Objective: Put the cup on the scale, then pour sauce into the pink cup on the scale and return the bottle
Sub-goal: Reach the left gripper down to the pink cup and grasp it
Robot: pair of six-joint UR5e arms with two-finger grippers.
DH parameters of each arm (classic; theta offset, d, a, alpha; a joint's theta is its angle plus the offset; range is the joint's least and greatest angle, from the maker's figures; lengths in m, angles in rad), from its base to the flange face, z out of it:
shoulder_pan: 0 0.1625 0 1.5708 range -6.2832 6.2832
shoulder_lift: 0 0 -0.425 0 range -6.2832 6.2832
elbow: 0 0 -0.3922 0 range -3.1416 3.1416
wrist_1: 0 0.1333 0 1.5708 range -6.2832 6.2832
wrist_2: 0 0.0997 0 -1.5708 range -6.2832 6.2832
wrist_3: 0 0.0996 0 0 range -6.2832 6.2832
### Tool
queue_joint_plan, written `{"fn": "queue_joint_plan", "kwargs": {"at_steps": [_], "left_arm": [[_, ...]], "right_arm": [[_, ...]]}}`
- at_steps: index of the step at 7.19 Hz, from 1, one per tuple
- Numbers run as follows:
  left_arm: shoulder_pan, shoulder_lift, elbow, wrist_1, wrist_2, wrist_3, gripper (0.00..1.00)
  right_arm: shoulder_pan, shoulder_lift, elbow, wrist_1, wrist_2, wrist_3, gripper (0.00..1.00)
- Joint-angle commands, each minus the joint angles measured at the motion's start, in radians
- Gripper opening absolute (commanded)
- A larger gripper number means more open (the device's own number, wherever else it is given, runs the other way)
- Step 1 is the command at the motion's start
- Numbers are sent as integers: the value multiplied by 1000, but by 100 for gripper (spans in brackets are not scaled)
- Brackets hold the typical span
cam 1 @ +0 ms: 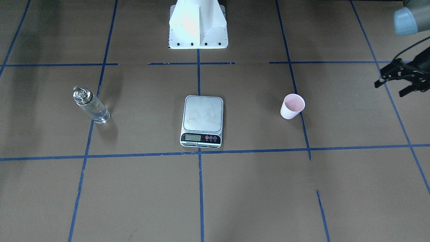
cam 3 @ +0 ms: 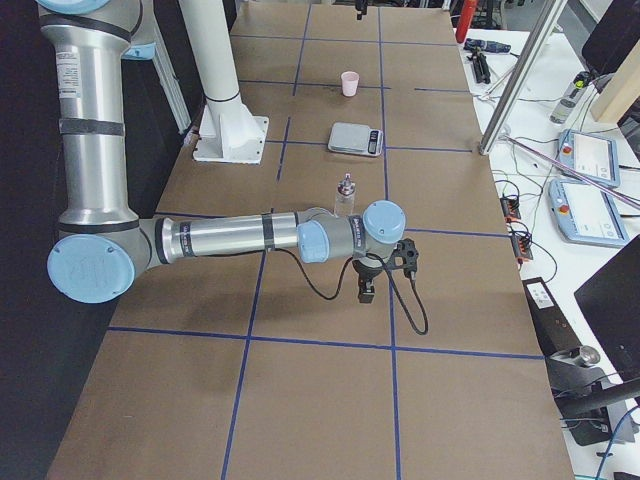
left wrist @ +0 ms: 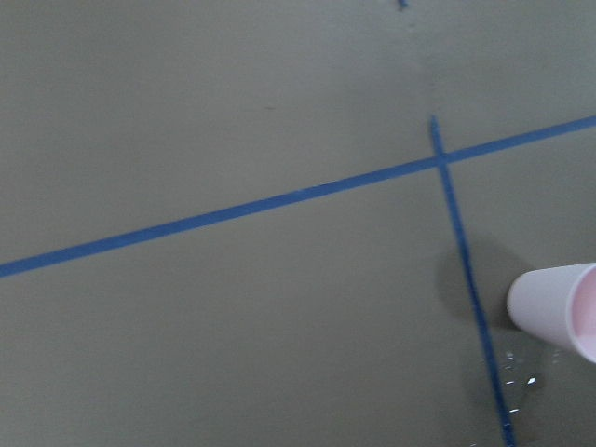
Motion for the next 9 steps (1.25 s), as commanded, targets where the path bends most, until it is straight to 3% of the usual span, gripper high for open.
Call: {"fn": "queue_joint_plan", "kwargs": {"at_steps": [1,2,4,5,9], "left_arm": [[252,-82,-35,-49,123,-279,99],[321,-123,-17,-42,133,-298,97],[334,-163,52,-42,144,-318,96],[336,-162,61,-40,209,-321,96],[340,-200,139,-49,219,-317,90]], "right_arm": [[-34,-3,-4,98,2,59,100],[-34,-1,2,102,3,97,100],[-36,-4,-6,100,0,100,100],[-36,-6,-6,100,2,100,100],[-36,-6,-7,100,0,100,100]]}}
